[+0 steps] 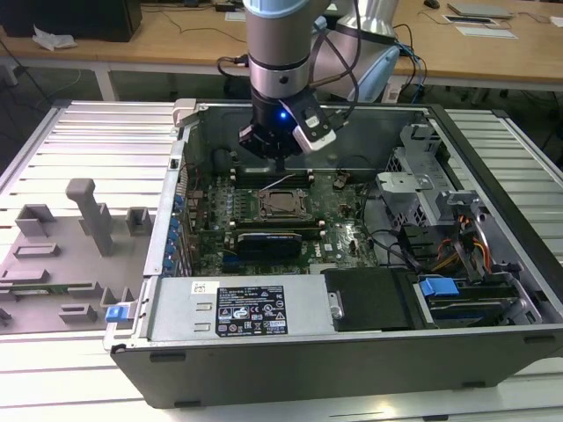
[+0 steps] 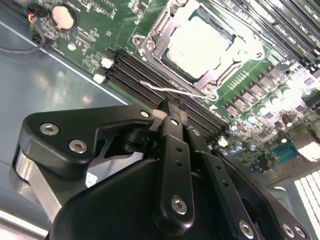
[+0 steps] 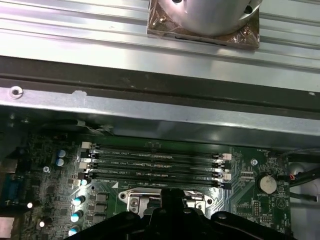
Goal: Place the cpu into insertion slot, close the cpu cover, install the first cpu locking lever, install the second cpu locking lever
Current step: 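Install the first cpu locking lever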
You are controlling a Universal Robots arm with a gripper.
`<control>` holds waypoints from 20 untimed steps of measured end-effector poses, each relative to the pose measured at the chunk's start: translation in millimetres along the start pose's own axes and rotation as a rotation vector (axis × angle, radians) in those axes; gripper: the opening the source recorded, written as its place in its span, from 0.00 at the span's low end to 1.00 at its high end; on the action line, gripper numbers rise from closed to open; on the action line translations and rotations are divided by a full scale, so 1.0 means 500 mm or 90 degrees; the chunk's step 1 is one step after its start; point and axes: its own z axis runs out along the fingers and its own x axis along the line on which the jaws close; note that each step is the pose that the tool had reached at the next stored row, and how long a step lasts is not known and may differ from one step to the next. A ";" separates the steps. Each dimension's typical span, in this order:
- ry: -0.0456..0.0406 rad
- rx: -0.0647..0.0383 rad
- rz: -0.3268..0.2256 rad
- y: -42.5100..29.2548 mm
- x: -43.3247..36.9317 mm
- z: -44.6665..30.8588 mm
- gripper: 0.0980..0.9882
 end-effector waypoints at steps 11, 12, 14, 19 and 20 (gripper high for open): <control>-0.0478 0.012 -0.010 0.004 0.007 0.022 0.01; -0.0494 0.012 -0.011 0.005 0.008 0.024 0.01; -0.0554 0.013 -0.012 0.009 0.009 0.031 0.01; -0.0664 0.016 -0.015 0.014 0.013 0.039 0.01; -0.0689 0.017 -0.015 0.014 0.014 0.041 0.01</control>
